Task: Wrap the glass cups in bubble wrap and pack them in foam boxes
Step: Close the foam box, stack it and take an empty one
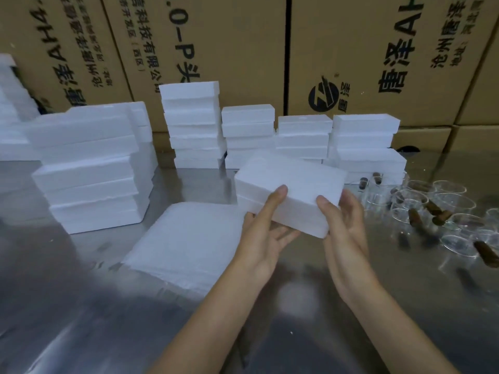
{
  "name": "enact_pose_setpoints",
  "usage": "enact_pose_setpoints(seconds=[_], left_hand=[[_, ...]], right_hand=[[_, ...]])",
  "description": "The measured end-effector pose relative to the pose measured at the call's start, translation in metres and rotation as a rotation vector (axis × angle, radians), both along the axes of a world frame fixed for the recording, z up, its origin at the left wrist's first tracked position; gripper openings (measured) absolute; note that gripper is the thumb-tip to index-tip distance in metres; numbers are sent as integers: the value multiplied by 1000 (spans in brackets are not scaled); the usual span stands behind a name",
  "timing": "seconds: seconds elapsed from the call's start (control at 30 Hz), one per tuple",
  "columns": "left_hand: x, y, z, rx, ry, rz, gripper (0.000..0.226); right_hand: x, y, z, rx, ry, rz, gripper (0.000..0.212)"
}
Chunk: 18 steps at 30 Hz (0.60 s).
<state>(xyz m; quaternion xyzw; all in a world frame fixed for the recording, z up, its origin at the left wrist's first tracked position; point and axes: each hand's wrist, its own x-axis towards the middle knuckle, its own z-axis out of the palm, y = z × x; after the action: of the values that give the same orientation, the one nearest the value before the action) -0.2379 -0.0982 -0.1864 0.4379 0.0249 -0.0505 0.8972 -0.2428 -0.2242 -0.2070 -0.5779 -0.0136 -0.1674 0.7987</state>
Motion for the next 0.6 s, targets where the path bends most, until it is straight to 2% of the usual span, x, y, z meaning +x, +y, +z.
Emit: enact_pose_setpoints(seconds=[0.07,0.17,0.23,0.33,0.4,0.5,0.6], left_hand=[[3,14,10,-29,25,91,64],[7,47,36,-72,27,309,68],[7,74,57,-63,34,492,76],[4,112,76,-123,53,732,80],[-1,131,80,-148,68,762,79],[-5,148,75,-174,117,725,78],[-9,158,61,-197,170,778,78]], right_hand=[[-2,2,-1,-85,-7,-2,91],[-2,-4,-5,-203,-1,-18,80],[1,-10,-9,-230,18,-43,73],[6,-17,-14,-227,75,-99,76],[9,-19,-18,-206,106,-120,72],[15,-23,-25,-186,127,-146,53],[21,-27,-29,-174,142,-169,48]])
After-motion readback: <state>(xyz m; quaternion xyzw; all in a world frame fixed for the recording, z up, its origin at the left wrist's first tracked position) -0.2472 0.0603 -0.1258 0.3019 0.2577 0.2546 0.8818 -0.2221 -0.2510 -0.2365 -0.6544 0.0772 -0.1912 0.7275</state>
